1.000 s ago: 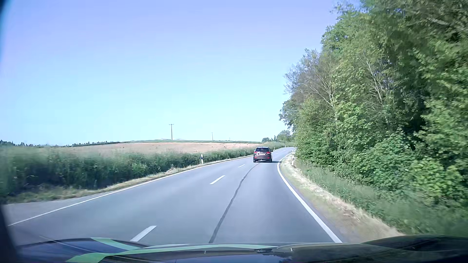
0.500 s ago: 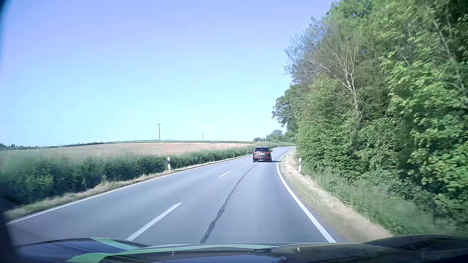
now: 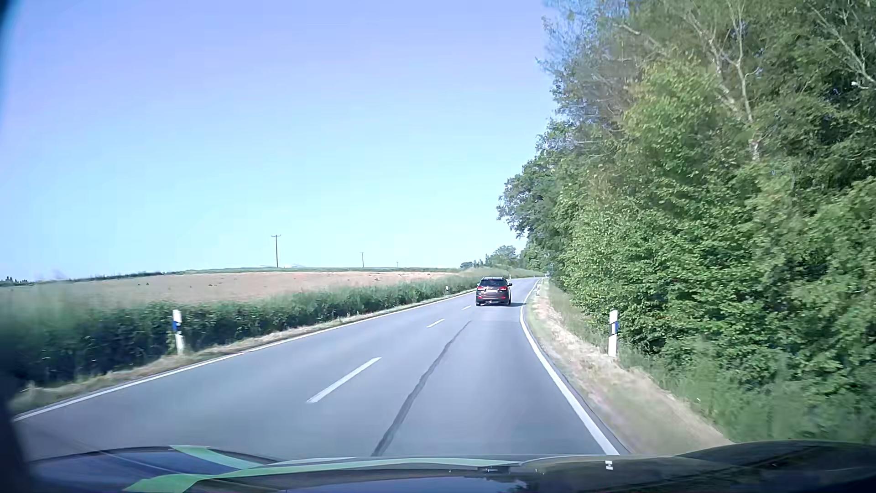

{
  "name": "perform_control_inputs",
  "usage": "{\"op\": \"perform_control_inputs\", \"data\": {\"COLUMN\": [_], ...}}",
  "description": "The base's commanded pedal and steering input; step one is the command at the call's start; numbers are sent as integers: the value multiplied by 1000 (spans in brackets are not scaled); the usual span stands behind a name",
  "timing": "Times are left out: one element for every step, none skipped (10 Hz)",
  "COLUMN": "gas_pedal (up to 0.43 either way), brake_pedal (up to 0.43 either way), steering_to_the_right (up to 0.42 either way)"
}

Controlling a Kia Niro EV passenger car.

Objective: Follow the waypoints while adhering to traffic rules and regulations

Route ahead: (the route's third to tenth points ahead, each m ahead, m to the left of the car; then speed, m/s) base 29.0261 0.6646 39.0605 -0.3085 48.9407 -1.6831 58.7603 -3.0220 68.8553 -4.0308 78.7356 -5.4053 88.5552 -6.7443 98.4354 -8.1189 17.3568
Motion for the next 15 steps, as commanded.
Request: {"op": "perform_control_inputs", "data": {"gas_pedal": [197,189,157,157,157,157,157,177,209,209,209,209,197,189,189], "brake_pedal": [0,0,0,0,0,0,0,0,0,0,0,0,0,0,0], "steering_to_the_right": [13,11,11,13,14,14,14,14,13,13,13,11,10,10,10]}}
